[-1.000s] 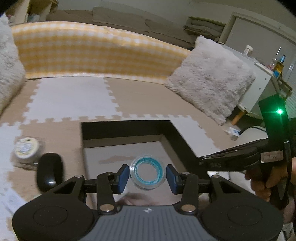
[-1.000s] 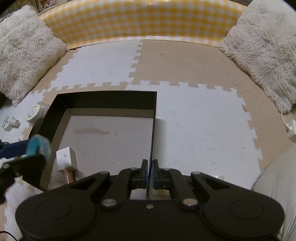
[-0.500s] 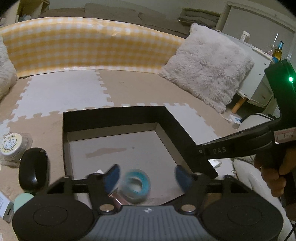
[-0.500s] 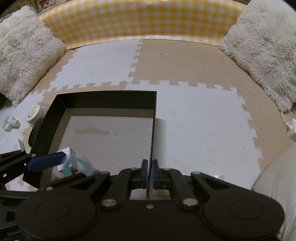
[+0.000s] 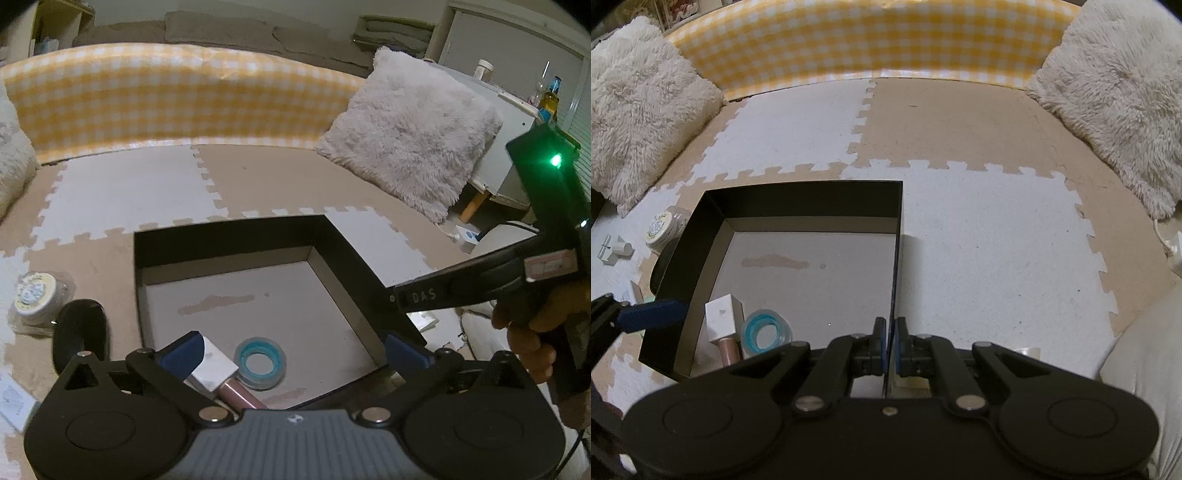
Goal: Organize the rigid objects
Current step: 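Move the left tool back and grasp the white phone charger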
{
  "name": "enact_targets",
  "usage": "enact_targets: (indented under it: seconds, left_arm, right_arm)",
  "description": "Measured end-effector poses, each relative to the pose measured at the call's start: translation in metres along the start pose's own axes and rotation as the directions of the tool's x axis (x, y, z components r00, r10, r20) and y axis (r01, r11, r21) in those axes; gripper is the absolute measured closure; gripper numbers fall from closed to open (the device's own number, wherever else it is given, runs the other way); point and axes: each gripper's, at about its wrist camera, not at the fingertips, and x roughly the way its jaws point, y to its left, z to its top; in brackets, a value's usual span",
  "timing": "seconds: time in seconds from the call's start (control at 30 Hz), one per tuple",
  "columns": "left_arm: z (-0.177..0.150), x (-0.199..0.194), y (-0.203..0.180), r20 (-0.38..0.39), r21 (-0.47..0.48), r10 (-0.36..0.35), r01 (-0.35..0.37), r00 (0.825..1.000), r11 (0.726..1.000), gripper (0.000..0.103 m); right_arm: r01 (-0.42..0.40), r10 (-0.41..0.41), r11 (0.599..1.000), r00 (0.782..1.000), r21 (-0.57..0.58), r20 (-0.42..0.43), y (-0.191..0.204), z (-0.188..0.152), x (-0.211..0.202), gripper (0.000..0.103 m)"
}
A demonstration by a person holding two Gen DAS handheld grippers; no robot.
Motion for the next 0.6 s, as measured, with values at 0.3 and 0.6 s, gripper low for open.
enact_targets:
  seconds: [0.3, 0.6]
  left_arm:
    - [0.014, -0.034, 0.018, 0.051, -0.016, 0.116, -0.115, 0.992, 0.993, 0.000]
    - [0.015, -0.048, 0.059, 0.036, -0.083, 0.259, -0.255, 0.965, 0.963, 0.000]
  right_arm:
    - [0.004, -0.004, 1.000, 1.000, -0.006, 0.001, 0.001, -0.001, 0.000, 0.098]
    - [0.004, -0.004, 1.000, 1.000, -0.010, 0.003, 0.002, -0.001, 0.000, 0.098]
